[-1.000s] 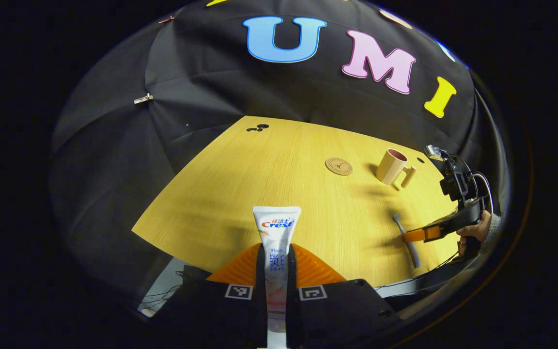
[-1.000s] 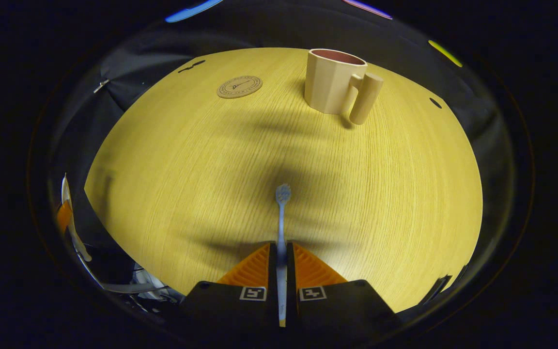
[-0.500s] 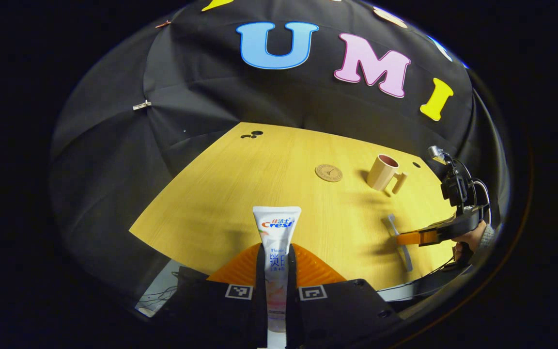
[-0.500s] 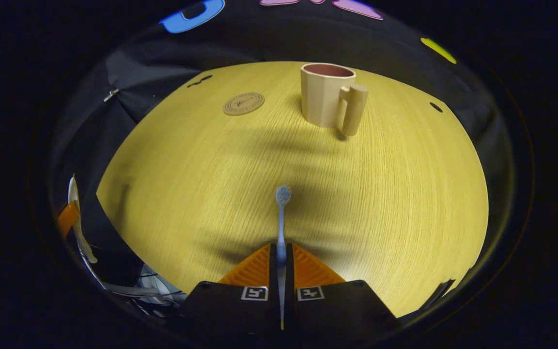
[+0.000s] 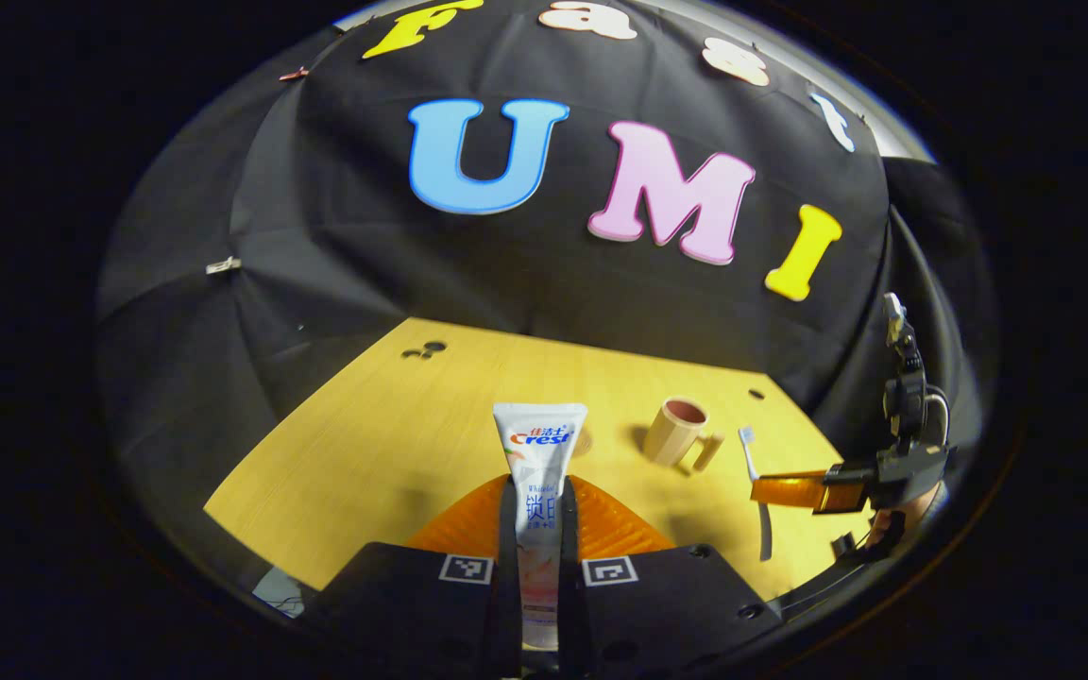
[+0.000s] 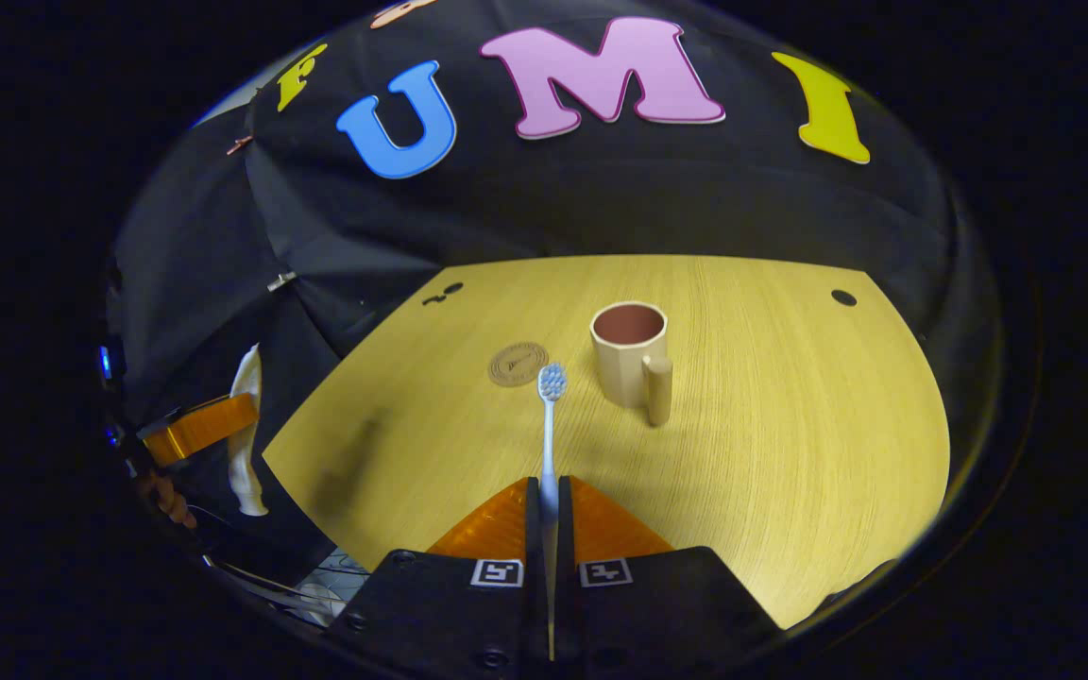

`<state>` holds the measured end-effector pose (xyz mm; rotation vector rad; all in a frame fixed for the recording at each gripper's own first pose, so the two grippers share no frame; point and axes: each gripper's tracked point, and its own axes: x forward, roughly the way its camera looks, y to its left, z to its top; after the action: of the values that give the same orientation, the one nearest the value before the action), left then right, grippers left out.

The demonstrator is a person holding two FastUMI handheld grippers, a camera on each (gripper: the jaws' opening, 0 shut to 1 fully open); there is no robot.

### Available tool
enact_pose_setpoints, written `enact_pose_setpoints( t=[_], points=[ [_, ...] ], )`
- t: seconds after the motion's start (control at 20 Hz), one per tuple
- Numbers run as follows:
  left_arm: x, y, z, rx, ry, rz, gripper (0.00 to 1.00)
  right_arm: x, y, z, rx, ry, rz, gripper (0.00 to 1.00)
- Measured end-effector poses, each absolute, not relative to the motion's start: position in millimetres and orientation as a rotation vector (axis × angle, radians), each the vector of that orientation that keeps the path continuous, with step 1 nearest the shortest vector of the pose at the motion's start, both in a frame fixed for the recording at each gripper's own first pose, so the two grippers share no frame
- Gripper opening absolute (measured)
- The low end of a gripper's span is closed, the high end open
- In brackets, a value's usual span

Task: Put the toothbrush and toothpaste on the desktop into the cup, then pick up the cup and place it on the coaster on the desktop.

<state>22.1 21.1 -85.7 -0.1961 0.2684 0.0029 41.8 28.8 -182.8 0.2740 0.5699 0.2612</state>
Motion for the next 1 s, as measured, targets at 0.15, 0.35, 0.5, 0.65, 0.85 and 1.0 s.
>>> enact_pose_setpoints(
  t=[0.15, 0.35, 0.5, 0.65, 0.85, 1.0],
  points=[
    [63, -6, -42, -0.205, 0.157, -0.064, 0.20, 46, 15, -156, 0.294, 0.497, 0.270, 0.07],
    [114, -47, 0, -0.235, 0.065, -0.148, 0.20, 53, -3, -137, 0.322, 0.443, 0.276, 0.07],
    [147, -75, 21, -0.252, 0.009, -0.193, 0.20, 56, -20, -134, 0.344, 0.426, 0.275, 0.07],
    [185, -103, 33, -0.279, -0.031, -0.241, 0.20, 58, -34, -141, 0.353, 0.423, 0.271, 0.07],
    [225, -129, 31, -0.311, -0.047, -0.268, 0.20, 63, -51, -146, 0.368, 0.420, 0.265, 0.07],
    [253, -143, 21, -0.322, -0.067, -0.263, 0.20, 71, -60, -150, 0.382, 0.417, 0.271, 0.07]
  ],
)
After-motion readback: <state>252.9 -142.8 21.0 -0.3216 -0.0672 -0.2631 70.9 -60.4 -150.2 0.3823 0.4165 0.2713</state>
